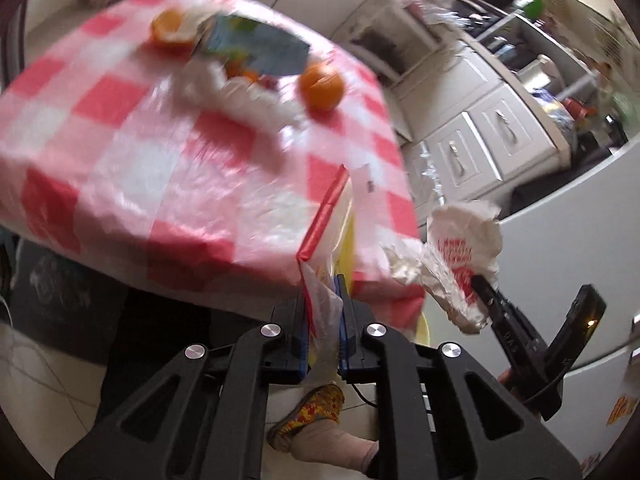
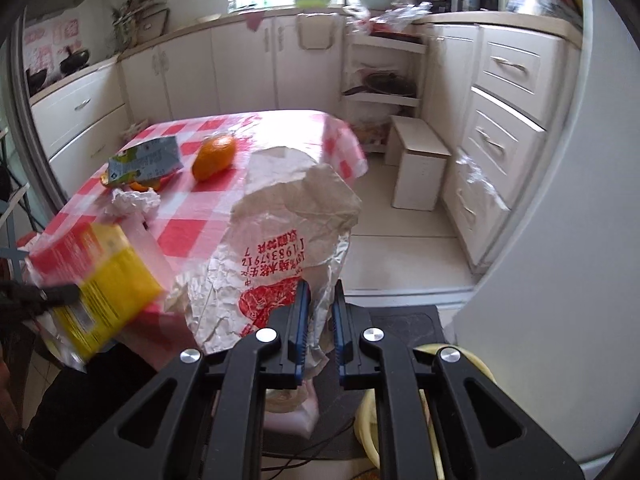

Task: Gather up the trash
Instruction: 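Carry the wrapper and white bag with both grippers over the bucket, then open both grippers to drop the wrapper and bag into the bucket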

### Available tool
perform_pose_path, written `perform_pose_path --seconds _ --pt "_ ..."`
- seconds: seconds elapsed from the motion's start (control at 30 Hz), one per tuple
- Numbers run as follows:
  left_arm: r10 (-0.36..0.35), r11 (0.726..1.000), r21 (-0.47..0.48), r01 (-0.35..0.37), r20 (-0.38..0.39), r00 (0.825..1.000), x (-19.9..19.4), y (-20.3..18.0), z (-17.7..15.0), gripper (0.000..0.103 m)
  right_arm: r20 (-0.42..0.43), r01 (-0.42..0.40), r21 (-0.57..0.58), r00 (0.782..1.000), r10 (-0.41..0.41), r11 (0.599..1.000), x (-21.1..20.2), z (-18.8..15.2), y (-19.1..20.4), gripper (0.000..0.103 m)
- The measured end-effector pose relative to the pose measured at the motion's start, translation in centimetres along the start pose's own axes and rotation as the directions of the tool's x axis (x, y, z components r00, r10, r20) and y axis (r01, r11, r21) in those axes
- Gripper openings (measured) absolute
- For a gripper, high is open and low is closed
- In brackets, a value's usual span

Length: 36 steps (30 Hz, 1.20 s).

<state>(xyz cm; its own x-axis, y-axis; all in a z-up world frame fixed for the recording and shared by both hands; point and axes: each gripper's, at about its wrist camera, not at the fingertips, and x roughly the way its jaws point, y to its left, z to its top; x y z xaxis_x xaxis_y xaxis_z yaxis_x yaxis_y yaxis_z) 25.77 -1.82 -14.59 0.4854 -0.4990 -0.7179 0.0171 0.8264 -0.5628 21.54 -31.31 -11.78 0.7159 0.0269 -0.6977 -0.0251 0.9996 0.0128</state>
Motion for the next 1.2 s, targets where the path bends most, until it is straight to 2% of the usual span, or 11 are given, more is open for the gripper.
perform_pose_path --seconds 0.2,0.37,0.47,0.6,0.7,0.9,1.0,1.03,1.1,1.17,1.2 --pt "-0.050 0.995 0.086 0.049 0.010 0.999 -0.5 -3.2 -0.1 0.010 0.006 0.088 0.099 0.996 -0.089 0.991 -3.2 -3.3 -3.6 0.012" --pt "-0.100 0.982 0.161 0.103 -0.023 0.995 -0.1 -6.4 -1.9 0.010 -0.025 0.215 0.166 0.976 -0.214 0.962 -4.7 -5.8 -7.3 0.012" --pt "-0.146 0.963 0.221 0.153 -0.051 0.988 0.7 -9.5 -2.9 0.010 -0.055 0.286 0.194 0.958 -0.280 0.939 -4.9 -7.1 -9.2 0.012" --pt "-0.173 0.934 0.298 0.199 -0.112 0.979 3.2 -14.0 -4.0 0.010 -0.106 0.344 0.213 0.939 -0.328 0.915 -4.4 -8.5 -11.1 0.012" --pt "-0.170 0.910 0.354 0.217 -0.159 0.973 5.5 -17.3 -5.1 0.010 -0.140 0.377 0.218 0.925 -0.354 0.900 -3.7 -9.4 -12.1 0.012" --pt "-0.135 0.889 0.399 0.223 -0.236 0.962 11.4 -21.9 -6.6 0.010 -0.197 0.404 0.246 0.911 -0.363 0.881 -1.9 -10.1 -13.7 0.013" --pt "-0.086 0.888 0.414 0.200 -0.278 0.957 15.5 -23.2 -7.8 0.010 -0.226 0.407 0.262 0.907 -0.355 0.875 -1.0 -10.4 -14.2 0.025" --pt "-0.071 0.887 0.417 0.198 -0.300 0.951 17.0 -23.5 -8.2 0.012 -0.231 0.408 0.270 0.907 -0.352 0.872 -0.8 -10.4 -14.3 0.035" --pt "-0.039 0.887 0.424 0.183 -0.327 0.944 19.3 -23.8 -8.9 0.022 -0.233 0.408 0.286 0.907 -0.350 0.867 -0.7 -10.5 -14.6 0.037" --pt "-0.023 0.892 0.416 0.174 -0.343 0.939 20.5 -23.6 -9.1 0.052 -0.234 0.403 0.313 0.910 -0.341 0.860 -0.8 -10.5 -14.9 0.039" --pt "-0.018 0.896 0.411 0.167 -0.341 0.940 20.7 -23.5 -9.1 0.057 -0.231 0.398 0.330 0.913 -0.335 0.856 -1.0 -10.5 -15.1 0.039"
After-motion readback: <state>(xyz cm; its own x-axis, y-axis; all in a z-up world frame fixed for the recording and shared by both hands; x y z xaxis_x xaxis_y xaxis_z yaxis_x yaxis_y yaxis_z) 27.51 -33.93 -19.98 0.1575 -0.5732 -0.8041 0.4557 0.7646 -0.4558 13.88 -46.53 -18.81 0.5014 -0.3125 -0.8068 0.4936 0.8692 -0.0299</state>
